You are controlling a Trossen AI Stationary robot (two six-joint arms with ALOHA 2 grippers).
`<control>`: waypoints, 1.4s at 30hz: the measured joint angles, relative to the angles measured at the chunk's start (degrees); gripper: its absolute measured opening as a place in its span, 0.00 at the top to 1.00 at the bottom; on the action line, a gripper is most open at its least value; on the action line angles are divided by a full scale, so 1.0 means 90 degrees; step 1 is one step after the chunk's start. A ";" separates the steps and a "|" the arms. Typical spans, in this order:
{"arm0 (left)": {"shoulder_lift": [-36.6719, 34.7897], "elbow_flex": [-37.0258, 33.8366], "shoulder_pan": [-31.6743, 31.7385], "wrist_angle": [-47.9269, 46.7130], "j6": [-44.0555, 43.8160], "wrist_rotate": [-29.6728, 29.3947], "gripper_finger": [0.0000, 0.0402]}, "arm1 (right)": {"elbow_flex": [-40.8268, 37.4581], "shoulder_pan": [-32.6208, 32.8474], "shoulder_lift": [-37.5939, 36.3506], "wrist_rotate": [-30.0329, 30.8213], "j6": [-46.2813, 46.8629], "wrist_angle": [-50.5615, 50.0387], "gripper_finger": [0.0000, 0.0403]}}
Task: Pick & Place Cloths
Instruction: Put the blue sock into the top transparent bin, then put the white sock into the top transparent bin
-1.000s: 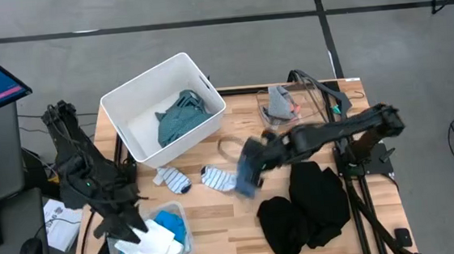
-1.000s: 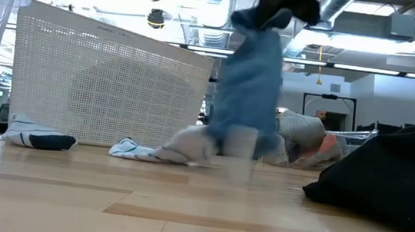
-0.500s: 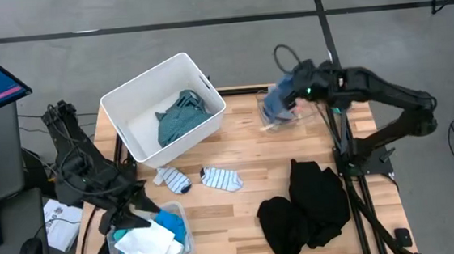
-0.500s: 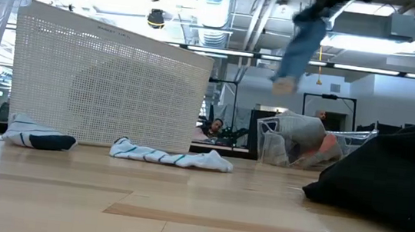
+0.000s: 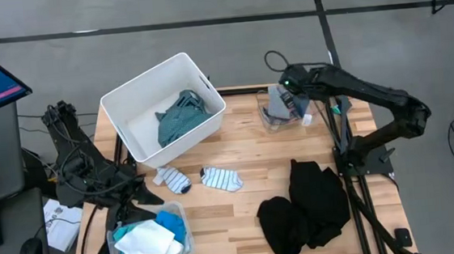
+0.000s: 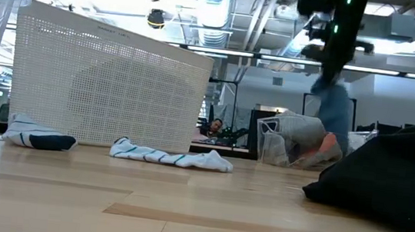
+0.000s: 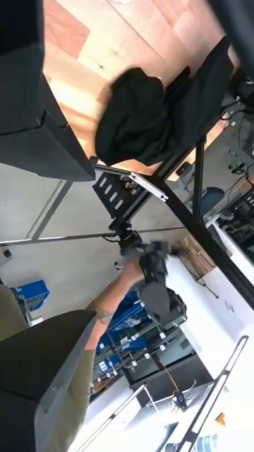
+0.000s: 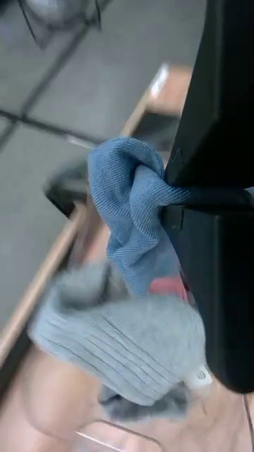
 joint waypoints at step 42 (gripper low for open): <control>0.1652 0.0010 0.4012 -0.0110 0.0487 0.2984 0.34 | 0.0645 0.3258 -0.0881 -0.2364 0.1853 0.0791 0.32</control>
